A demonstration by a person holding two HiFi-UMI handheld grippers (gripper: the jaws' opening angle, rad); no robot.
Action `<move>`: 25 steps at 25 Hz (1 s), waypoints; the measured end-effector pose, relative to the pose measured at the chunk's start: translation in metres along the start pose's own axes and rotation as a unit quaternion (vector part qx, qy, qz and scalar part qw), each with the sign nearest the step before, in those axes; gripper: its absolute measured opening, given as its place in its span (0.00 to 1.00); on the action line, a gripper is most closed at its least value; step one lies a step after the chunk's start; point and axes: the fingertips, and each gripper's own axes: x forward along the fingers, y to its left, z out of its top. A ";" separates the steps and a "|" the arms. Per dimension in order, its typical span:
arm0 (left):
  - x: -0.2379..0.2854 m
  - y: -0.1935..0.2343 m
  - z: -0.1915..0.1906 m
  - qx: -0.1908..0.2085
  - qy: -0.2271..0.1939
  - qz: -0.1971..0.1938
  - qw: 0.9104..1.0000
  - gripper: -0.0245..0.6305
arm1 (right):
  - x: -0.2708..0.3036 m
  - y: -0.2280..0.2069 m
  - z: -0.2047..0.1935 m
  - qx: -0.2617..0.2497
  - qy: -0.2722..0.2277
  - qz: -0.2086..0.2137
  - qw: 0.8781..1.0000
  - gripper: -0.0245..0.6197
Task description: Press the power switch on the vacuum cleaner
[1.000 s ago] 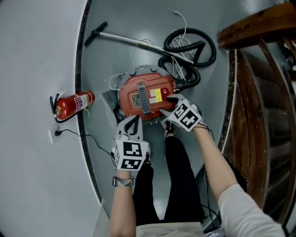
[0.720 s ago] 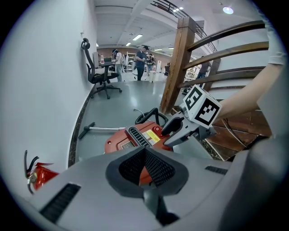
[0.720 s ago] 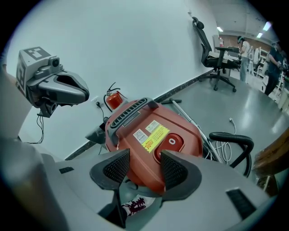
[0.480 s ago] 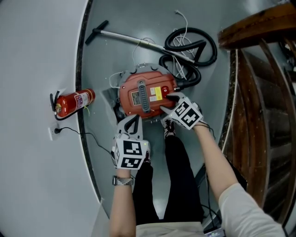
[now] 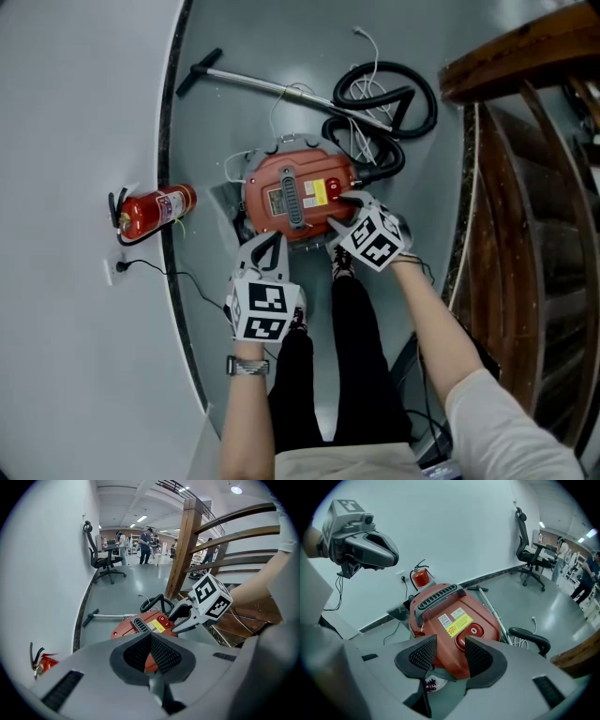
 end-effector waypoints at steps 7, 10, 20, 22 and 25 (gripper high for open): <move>-0.014 -0.002 0.023 -0.002 -0.011 -0.003 1.000 0.04 | -0.035 0.005 0.021 -0.001 -0.029 0.000 1.000 0.32; -0.020 -0.005 0.028 -0.001 -0.012 -0.005 1.000 0.04 | -0.047 0.009 0.031 -0.009 -0.036 -0.004 0.999 0.28; -0.044 -0.012 0.044 0.017 -0.011 -0.010 1.000 0.04 | -0.091 0.012 0.047 0.006 -0.051 -0.013 0.999 0.18; -0.047 -0.010 0.047 0.023 -0.009 -0.012 1.000 0.04 | -0.101 0.010 0.053 0.002 -0.056 -0.020 0.998 0.15; -0.051 -0.008 0.052 0.030 -0.009 -0.017 0.999 0.04 | -0.114 0.004 0.060 -0.002 -0.061 -0.036 0.998 0.11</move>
